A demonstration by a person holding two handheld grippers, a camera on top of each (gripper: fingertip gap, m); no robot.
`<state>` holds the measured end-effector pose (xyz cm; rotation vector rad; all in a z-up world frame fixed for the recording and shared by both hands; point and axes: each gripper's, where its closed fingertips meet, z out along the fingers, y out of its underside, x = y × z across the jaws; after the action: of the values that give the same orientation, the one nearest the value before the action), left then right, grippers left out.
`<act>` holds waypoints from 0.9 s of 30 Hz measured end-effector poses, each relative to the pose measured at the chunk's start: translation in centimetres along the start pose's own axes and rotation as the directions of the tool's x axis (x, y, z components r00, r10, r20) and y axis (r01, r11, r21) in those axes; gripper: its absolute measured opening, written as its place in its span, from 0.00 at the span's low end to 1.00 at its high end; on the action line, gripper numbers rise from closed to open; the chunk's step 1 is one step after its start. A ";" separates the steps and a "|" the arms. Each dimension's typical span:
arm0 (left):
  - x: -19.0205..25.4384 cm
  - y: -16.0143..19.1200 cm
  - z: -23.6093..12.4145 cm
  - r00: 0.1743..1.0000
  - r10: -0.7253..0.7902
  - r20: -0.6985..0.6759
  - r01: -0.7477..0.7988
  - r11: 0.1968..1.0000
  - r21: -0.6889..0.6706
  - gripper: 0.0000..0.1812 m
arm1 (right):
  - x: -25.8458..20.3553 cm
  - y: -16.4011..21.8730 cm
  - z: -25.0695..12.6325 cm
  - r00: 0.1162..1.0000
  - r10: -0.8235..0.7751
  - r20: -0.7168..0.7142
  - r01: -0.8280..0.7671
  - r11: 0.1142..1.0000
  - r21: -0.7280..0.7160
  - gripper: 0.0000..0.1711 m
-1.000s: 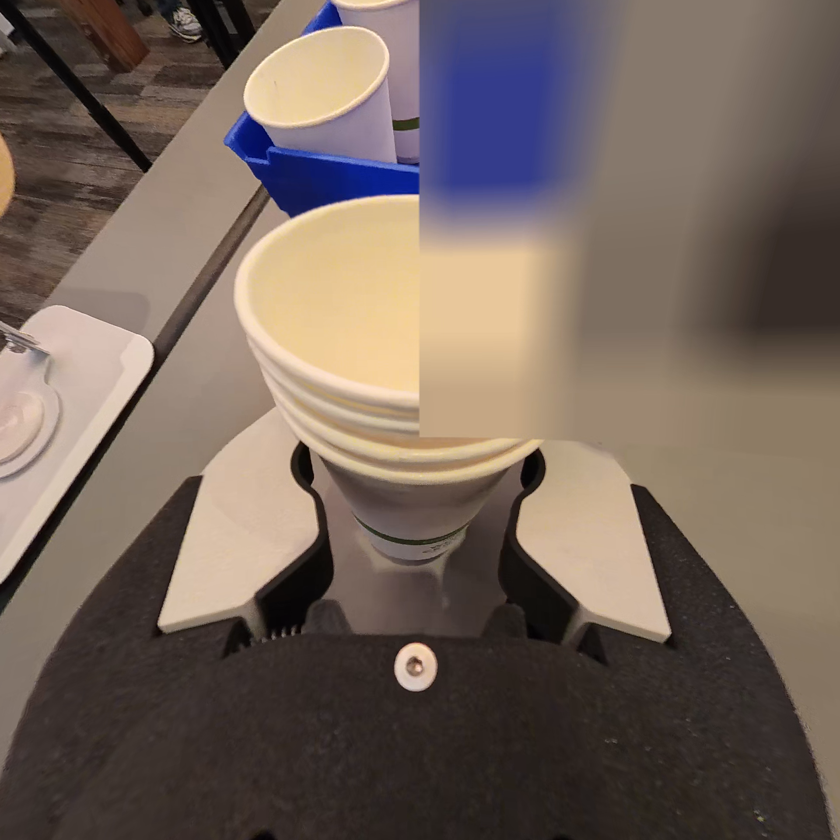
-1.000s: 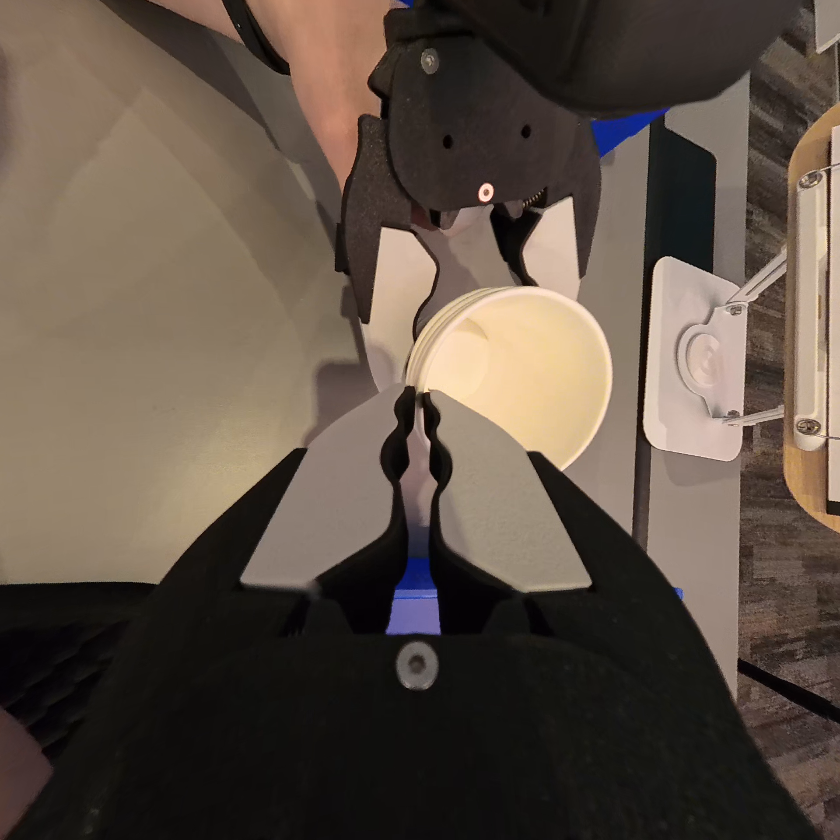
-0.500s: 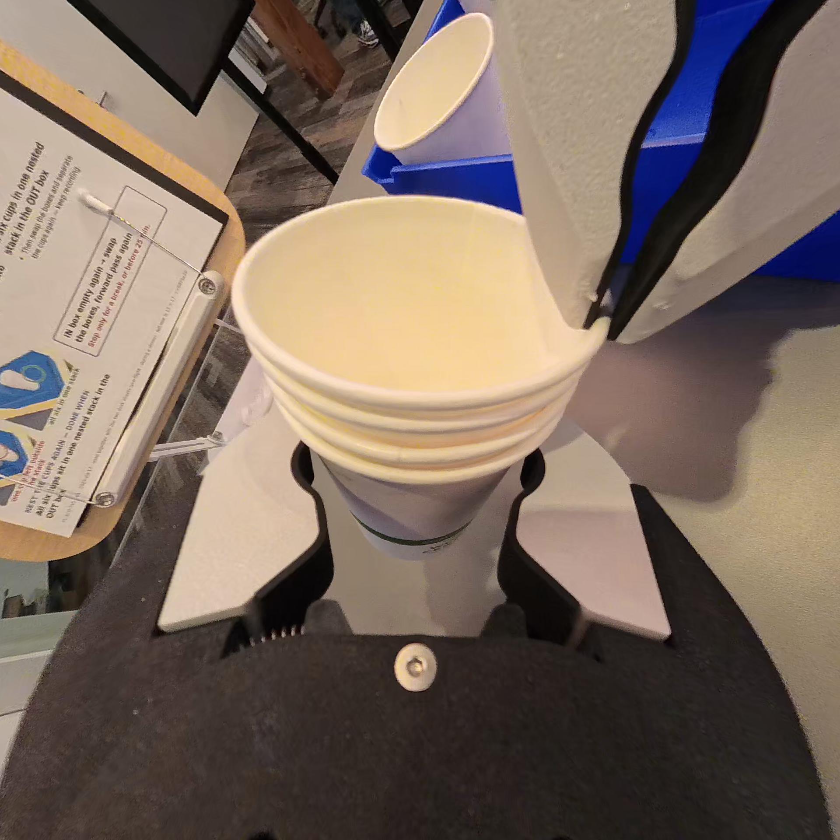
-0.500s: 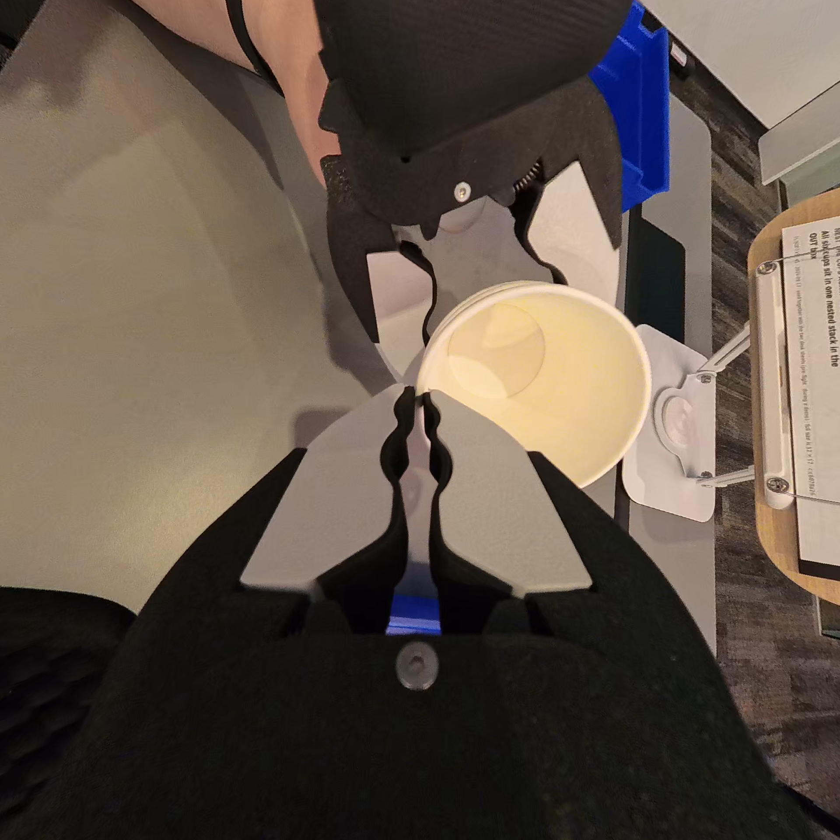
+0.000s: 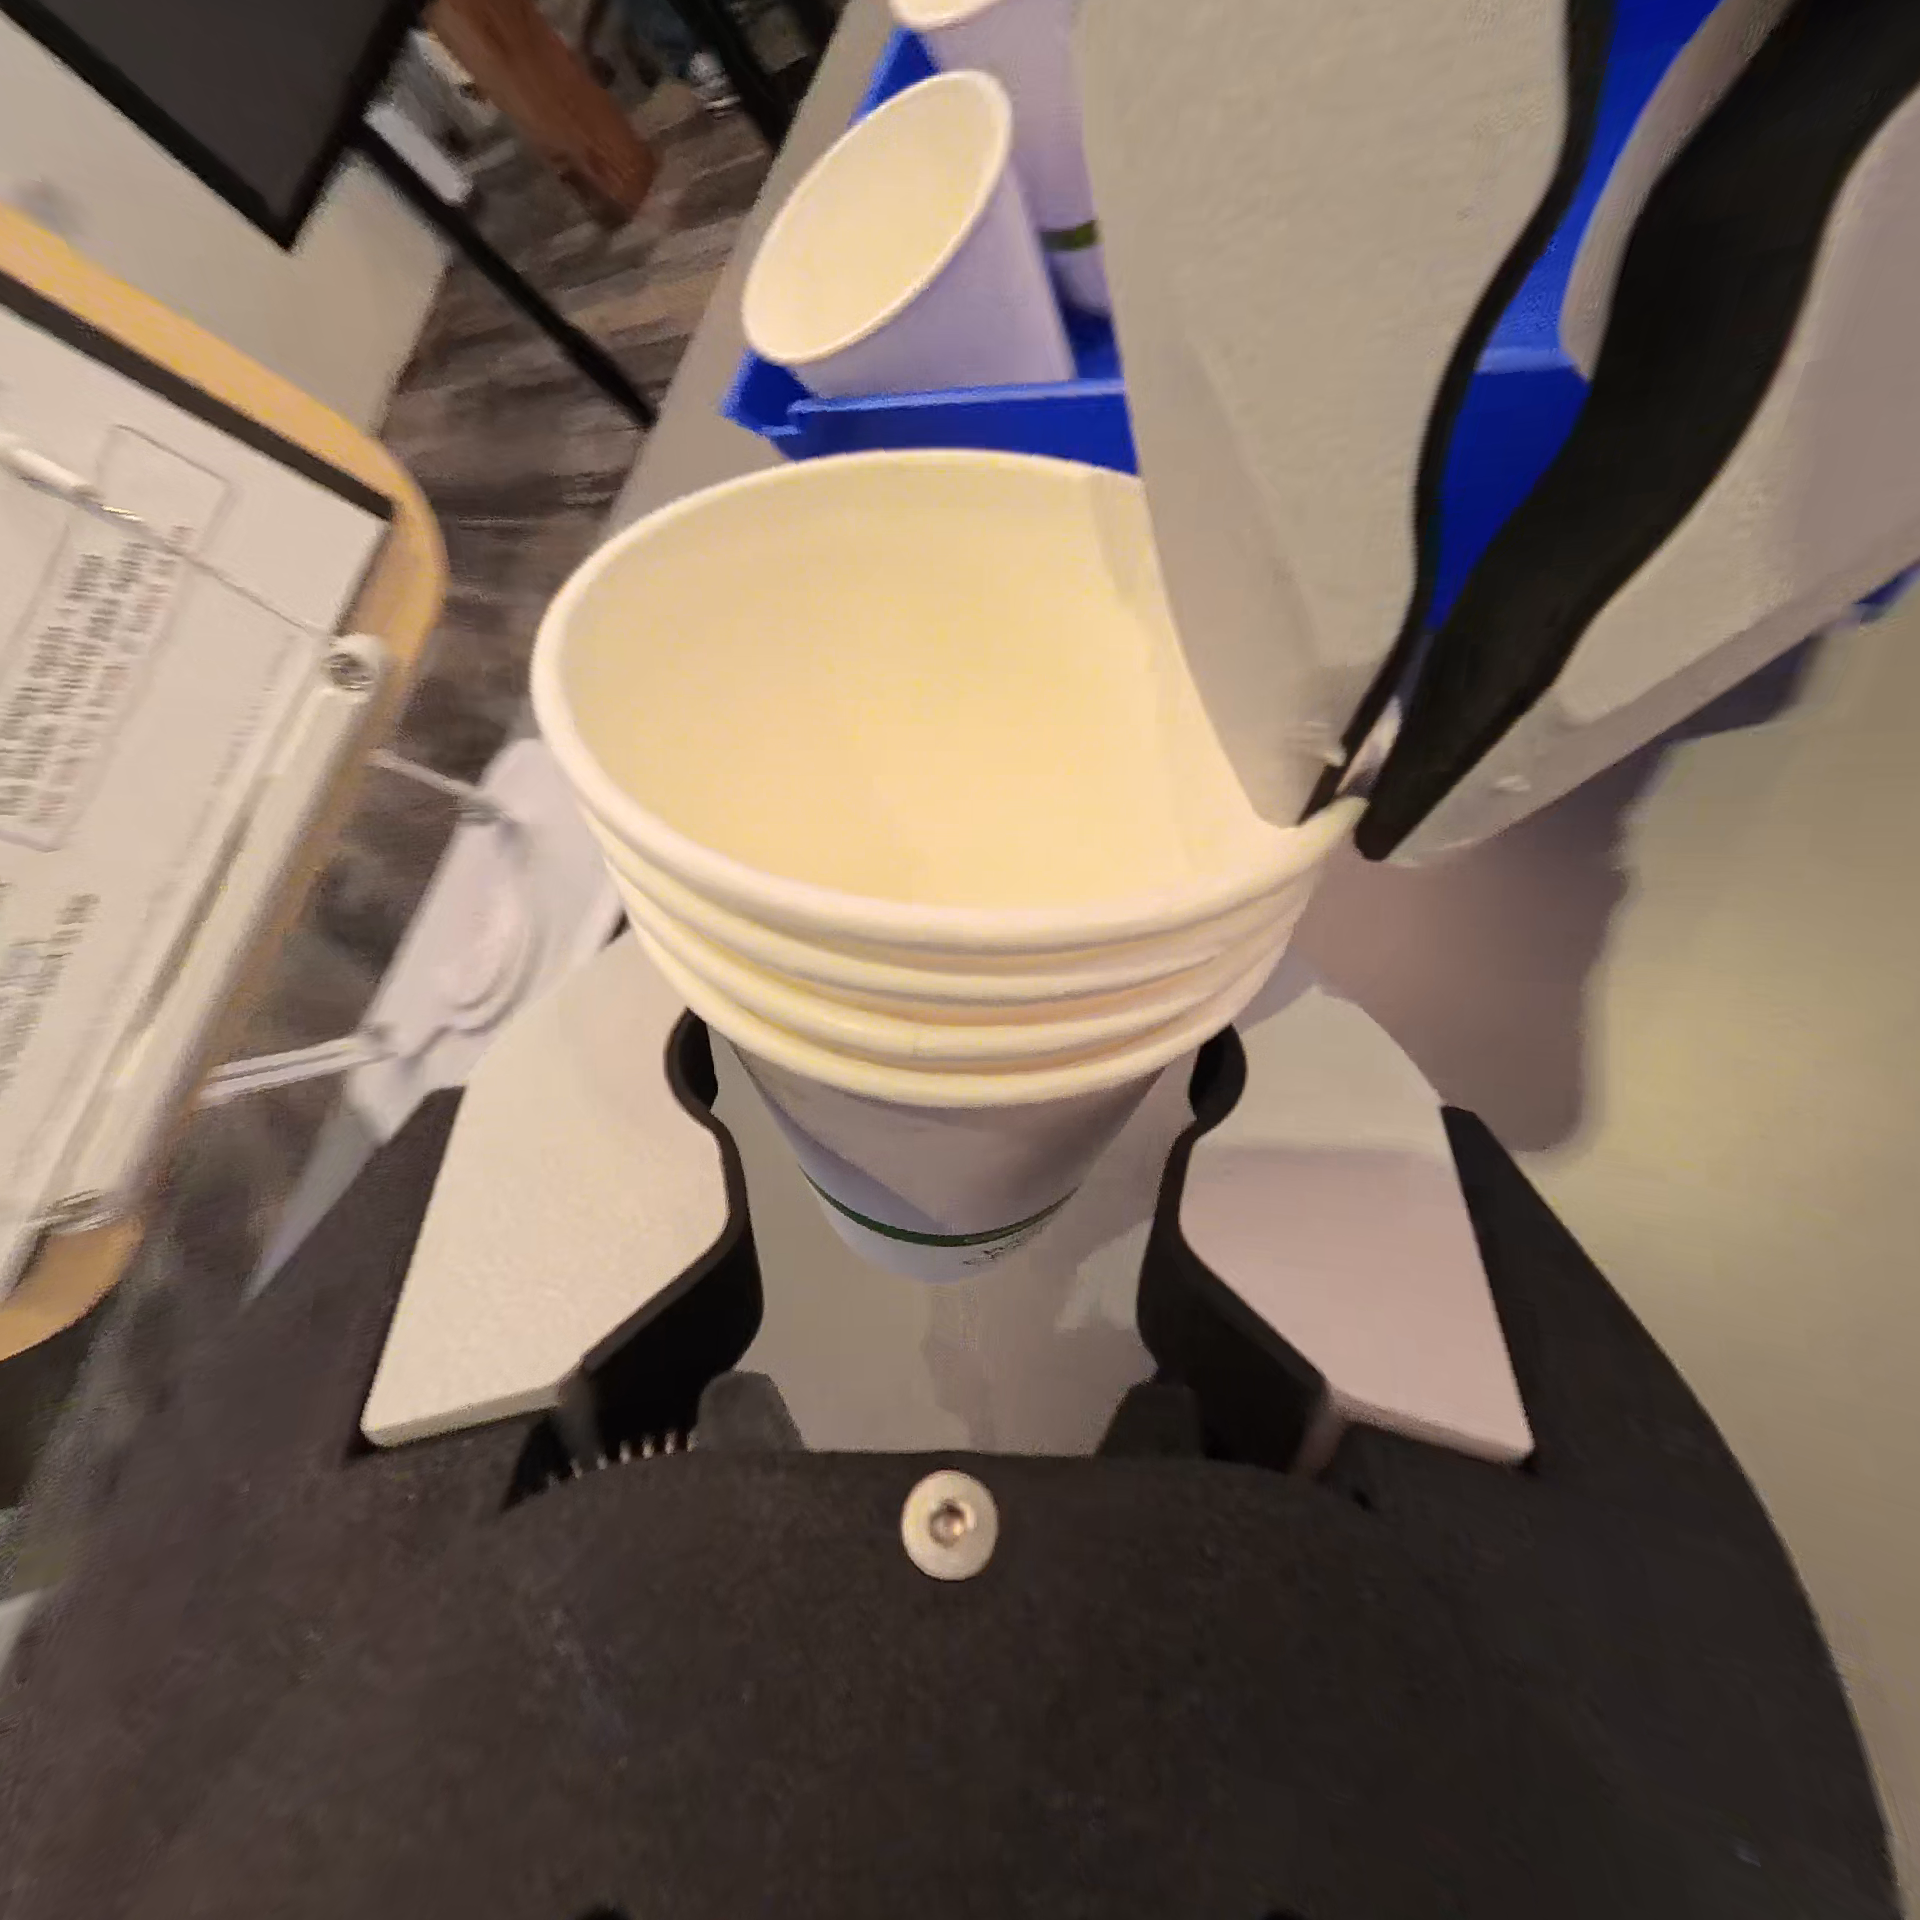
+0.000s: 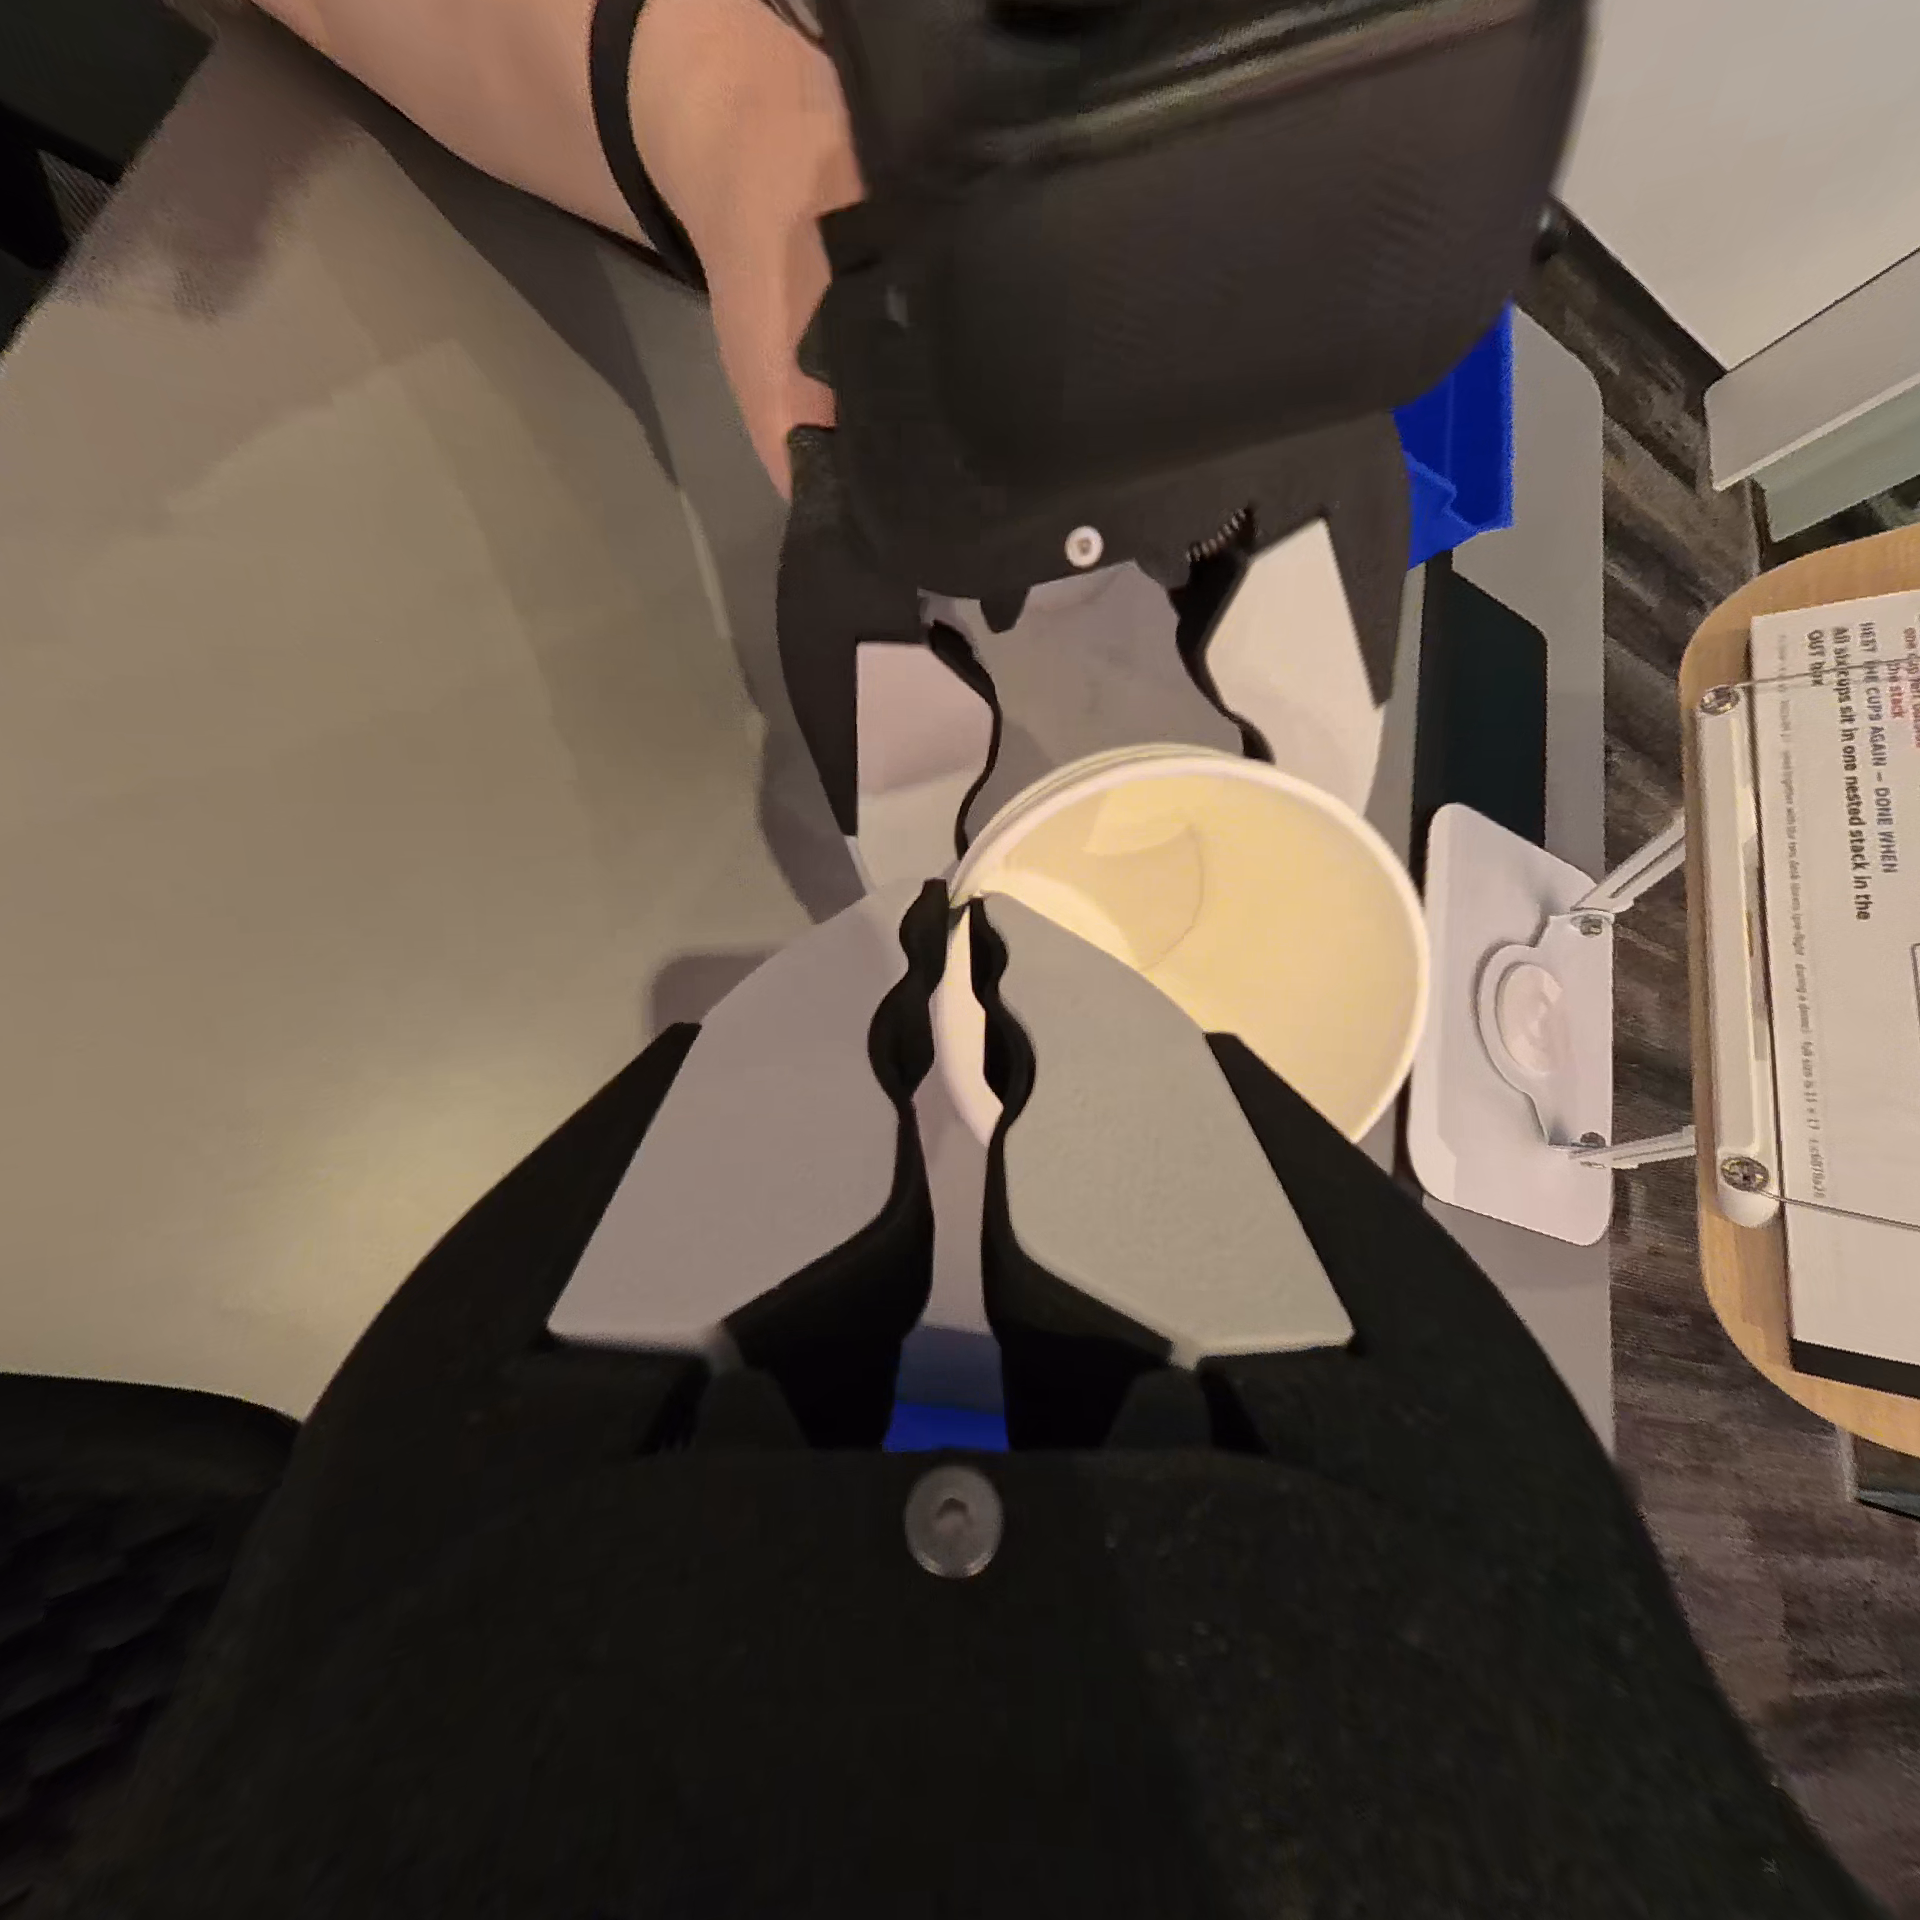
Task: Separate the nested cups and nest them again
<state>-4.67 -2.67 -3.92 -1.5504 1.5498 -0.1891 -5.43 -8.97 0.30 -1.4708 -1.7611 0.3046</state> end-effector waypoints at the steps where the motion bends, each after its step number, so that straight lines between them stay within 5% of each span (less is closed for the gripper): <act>1: 0.6 -0.1 -0.1 0.998 -0.020 -0.064 0.021 1.000 0.013 0.50 | -0.2 -0.3 -0.1 1.000 0.014 0.013 -0.015 1.000 0.007 0.02; 14: 2.1 0.0 0.0 0.941 -0.167 -0.295 0.185 0.982 0.035 0.50 | 0.3 -0.8 -2.0 0.987 0.155 0.036 -0.157 0.986 0.064 0.02; 22: 3.3 -0.6 -0.3 0.815 -0.339 -0.471 0.383 0.924 -0.002 0.50 | 1.3 -0.5 -1.6 0.991 0.027 -0.131 -0.036 0.997 -0.062 0.03; 27: 3.3 -0.6 -0.2 0.823 -0.333 -0.460 0.376 0.926 0.003 0.50 | 0.9 -0.4 -1.2 0.991 0.058 -0.119 -0.070 0.992 -0.107 0.03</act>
<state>-3.67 -5.72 -4.96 -1.7939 1.5476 -0.8824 -4.85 -8.59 1.72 -1.5942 -1.6632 0.1524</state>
